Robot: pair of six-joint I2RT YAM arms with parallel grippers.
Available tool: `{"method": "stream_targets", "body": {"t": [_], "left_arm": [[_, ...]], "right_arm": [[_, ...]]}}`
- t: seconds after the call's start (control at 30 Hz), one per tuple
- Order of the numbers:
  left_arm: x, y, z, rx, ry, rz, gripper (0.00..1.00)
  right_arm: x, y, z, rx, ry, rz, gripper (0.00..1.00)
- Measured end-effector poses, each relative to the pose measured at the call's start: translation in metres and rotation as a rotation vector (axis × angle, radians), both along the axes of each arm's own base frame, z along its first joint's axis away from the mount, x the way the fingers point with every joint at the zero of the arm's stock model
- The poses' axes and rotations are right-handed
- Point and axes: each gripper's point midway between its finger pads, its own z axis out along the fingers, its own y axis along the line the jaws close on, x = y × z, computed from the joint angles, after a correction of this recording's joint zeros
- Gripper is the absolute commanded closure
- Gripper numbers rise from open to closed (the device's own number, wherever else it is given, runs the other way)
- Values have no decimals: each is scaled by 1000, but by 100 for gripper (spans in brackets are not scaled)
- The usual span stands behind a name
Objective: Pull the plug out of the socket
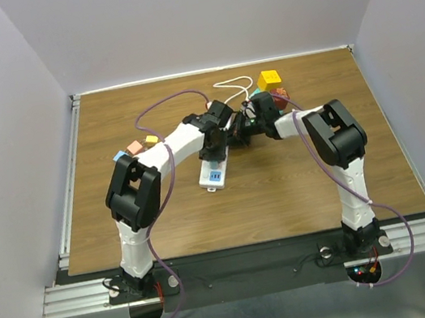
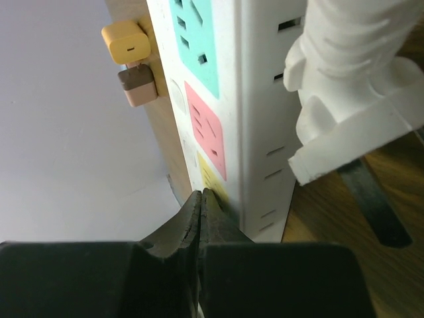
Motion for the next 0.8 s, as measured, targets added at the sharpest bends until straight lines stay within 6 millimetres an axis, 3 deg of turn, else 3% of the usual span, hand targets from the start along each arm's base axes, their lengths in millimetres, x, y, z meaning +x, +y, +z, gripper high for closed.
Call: {"method": "stream_targets", "body": {"t": [0.27,0.33,0.47,0.57,0.63,0.67,0.77,0.8], "left_arm": [[31,-27,75,-99,-132,-2,100],[34,-26,82,-98,-149,1,100],[40,-7,78,-75,-135,30,100],[62,36,73,-67,-118,117,100],[84,84,71,-50,-120,218,100],[90,97,72,-46,-124,243,100],[117,164,75,-31,-154,385,100],[121,178,76,-28,-158,416,100]], "right_arm": [[-1,-1,-2,-20,9,7,100],[-1,-1,-2,-21,8,9,100],[-4,-3,0,-30,6,17,99],[-13,-7,1,-51,3,34,100],[-23,-11,3,-70,0,55,100],[-30,-14,4,-79,0,68,100],[-49,-20,10,-100,-15,111,100],[-55,-23,12,-107,-13,119,99]]}}
